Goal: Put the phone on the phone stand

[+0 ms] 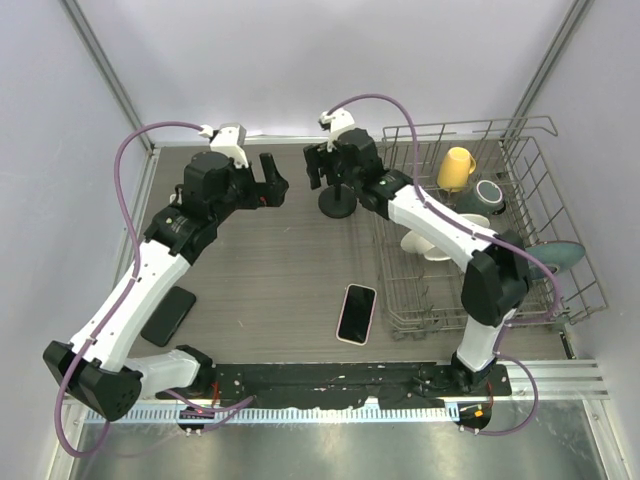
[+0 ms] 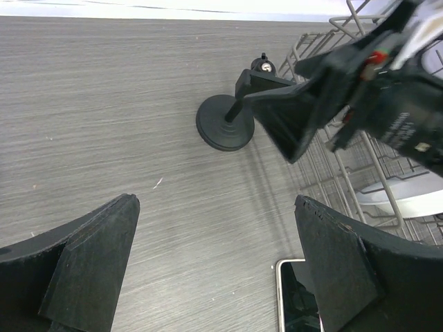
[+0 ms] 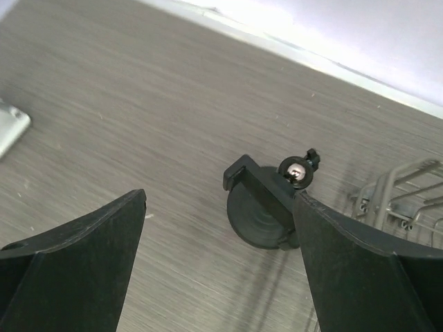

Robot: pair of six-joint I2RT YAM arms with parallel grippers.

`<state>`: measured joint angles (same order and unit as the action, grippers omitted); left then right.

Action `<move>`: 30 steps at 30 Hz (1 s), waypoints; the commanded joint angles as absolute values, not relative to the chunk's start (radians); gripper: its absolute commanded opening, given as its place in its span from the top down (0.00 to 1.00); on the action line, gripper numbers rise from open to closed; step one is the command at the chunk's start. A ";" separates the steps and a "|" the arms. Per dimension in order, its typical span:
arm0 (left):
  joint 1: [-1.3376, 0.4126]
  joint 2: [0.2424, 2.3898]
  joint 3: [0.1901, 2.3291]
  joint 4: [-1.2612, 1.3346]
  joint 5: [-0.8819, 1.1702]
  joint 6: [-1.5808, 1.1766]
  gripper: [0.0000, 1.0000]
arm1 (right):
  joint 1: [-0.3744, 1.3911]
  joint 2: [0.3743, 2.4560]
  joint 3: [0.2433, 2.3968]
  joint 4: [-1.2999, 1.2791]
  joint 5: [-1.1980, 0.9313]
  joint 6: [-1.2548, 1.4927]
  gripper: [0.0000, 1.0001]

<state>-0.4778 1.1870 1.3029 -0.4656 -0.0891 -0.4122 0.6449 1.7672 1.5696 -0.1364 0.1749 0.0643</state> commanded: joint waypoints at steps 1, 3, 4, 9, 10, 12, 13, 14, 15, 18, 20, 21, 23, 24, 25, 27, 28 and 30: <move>-0.479 1.189 1.344 -0.446 -0.072 -0.420 0.00 | 0.608 1.807 1.646 -0.149 0.089 -0.063 0.10; -0.480 1.189 1.345 -0.449 -0.072 -0.420 0.00 | 0.594 1.819 1.658 -0.163 0.077 -0.074 0.13; -0.479 1.189 1.347 -0.451 -0.071 -0.420 0.00 | 0.591 1.819 1.655 -0.166 0.072 -0.083 0.13; -0.480 1.195 1.351 -0.453 -0.040 -0.433 0.00 | 0.589 1.810 1.608 -0.173 0.097 -0.146 0.15; -0.480 1.196 1.354 -0.454 -0.034 -0.439 0.00 | 0.592 1.818 1.609 -0.187 0.115 -0.156 0.15; -0.480 1.193 1.355 -0.456 -0.022 -0.445 0.00 | 0.591 1.827 1.606 -0.196 0.139 -0.181 0.16; -0.480 1.192 1.355 -0.456 -0.020 -0.446 0.00 | 0.591 1.832 1.606 -0.207 0.153 -0.187 0.18; -0.480 1.189 1.355 -0.454 -0.020 -0.446 0.00 | 0.589 1.844 1.606 -0.213 0.156 -0.198 0.19; -0.480 1.187 1.351 -0.453 -0.023 -0.445 0.00 | 0.591 1.847 1.609 -0.216 0.160 -0.201 0.20; -0.479 1.178 1.350 -0.451 -0.028 -0.443 0.00 | 0.591 1.856 1.606 -0.219 0.176 -0.207 0.25; -0.480 1.180 1.350 -0.448 -0.026 -0.446 0.00 | 0.591 1.865 1.606 -0.219 0.178 -0.212 0.29; -0.480 1.180 1.348 -0.449 -0.025 -0.446 0.00 | 0.591 1.868 1.605 -0.218 0.181 -0.216 0.30; -0.480 1.184 1.347 -0.449 -0.026 -0.446 0.00 | 0.591 1.876 1.605 -0.218 0.183 -0.219 0.34; -0.480 1.187 1.347 -0.449 -0.026 -0.446 0.00 | 0.591 1.885 1.606 -0.216 0.183 -0.221 0.37; -0.479 1.187 1.347 -0.451 -0.026 -0.446 0.00 | 0.591 1.891 1.609 -0.216 0.181 -0.221 0.38; -0.480 1.193 1.348 -0.448 -0.023 -0.448 0.00 | 0.591 1.904 1.614 -0.213 0.176 -0.222 0.46; -0.480 1.193 1.348 -0.449 -0.018 -0.449 0.00 | 0.591 1.904 1.614 -0.210 0.169 -0.224 0.48; -0.480 1.198 1.345 -0.446 -0.018 -0.449 0.00 | 0.589 1.898 1.600 -0.187 0.141 -0.229 0.57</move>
